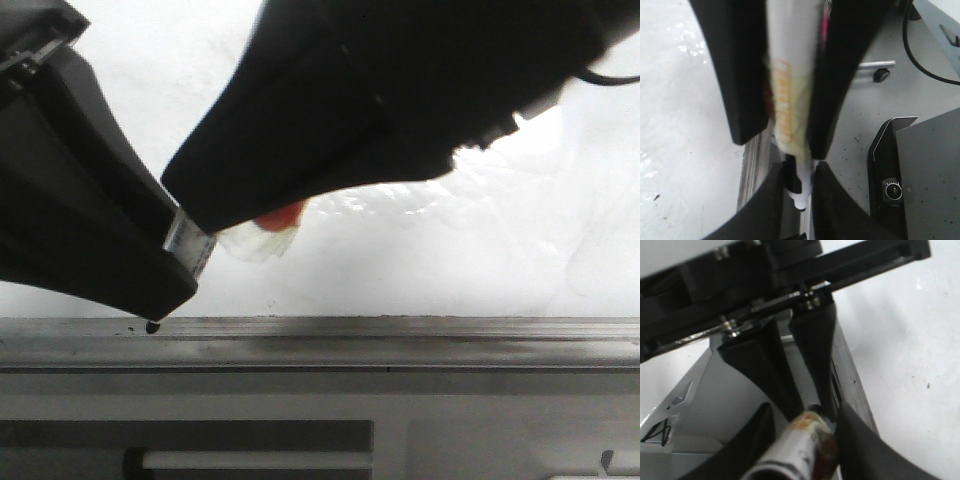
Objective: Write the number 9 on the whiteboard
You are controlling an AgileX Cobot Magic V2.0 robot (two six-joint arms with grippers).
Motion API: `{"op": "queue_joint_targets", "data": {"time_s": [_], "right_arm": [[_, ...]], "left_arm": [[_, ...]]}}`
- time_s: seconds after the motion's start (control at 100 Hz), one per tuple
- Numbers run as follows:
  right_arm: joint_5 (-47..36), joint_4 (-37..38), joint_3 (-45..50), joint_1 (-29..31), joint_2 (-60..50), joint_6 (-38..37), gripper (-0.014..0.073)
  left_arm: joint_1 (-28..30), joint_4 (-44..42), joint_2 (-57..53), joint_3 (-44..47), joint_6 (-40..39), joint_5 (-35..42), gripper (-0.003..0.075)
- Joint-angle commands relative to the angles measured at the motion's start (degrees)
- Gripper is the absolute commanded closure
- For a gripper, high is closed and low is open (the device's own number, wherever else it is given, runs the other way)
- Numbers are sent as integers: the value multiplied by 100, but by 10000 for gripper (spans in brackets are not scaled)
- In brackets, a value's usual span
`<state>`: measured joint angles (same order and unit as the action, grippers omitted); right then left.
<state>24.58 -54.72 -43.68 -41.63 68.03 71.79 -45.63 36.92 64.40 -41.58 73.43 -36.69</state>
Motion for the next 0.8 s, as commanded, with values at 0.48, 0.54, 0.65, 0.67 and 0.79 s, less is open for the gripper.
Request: {"op": "queue_joint_targets", "data": {"time_s": [0.48,0.54,0.65,0.67,0.79], "right_arm": [[2958,2495,-2129,372,-209,-2192,648],[3275,3076,-2621,372,-219,-2521,643],[3195,3796,-3099,372,-355,-2747,638],[2980,3901,-3104,372,-434,-2759,632],[1888,4227,-2817,372,-866,-3111,632]], "left_arm": [[-4,209,-1728,-170,-2116,400,238],[-4,209,-2132,-88,-2250,811,268],[-4,197,-2821,263,-2789,1911,356],[-4,197,-2921,377,-2937,2104,381],[-4,216,-3362,895,-3414,2900,499]]}}
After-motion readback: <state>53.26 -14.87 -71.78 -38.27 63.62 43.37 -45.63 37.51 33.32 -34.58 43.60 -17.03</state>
